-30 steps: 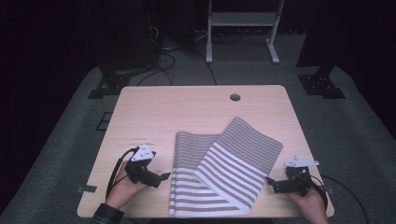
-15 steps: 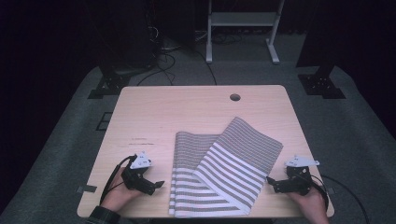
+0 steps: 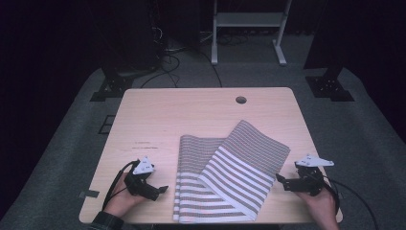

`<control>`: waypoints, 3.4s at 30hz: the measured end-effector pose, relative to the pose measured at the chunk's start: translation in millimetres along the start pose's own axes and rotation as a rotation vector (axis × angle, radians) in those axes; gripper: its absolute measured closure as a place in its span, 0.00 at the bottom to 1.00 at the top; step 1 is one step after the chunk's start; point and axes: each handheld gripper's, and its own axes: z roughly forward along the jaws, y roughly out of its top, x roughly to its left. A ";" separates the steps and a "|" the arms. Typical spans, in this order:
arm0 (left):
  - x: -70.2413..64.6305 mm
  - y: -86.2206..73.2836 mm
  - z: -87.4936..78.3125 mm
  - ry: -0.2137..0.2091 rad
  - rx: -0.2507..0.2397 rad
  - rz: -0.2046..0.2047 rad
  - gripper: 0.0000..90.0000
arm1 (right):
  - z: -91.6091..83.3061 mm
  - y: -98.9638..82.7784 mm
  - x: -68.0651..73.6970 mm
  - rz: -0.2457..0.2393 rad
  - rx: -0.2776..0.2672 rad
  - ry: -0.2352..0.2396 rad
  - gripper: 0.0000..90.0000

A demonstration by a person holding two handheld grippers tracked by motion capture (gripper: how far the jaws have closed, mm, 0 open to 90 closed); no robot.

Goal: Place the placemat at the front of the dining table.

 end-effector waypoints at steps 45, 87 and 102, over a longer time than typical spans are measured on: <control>0.1 0.1 0.1 0.000 0.000 -0.001 0.00 | 43.1 41.6 -43.7 0.086 0.037 -0.058 0.56; -0.3 0.0 0.3 0.003 -0.001 -0.004 0.00 | 65.4 92.0 -68.4 0.083 0.073 -0.051 0.95; -0.3 0.0 0.3 0.002 -0.001 -0.004 0.00 | 81.7 113.1 -75.6 0.067 0.052 -0.079 0.81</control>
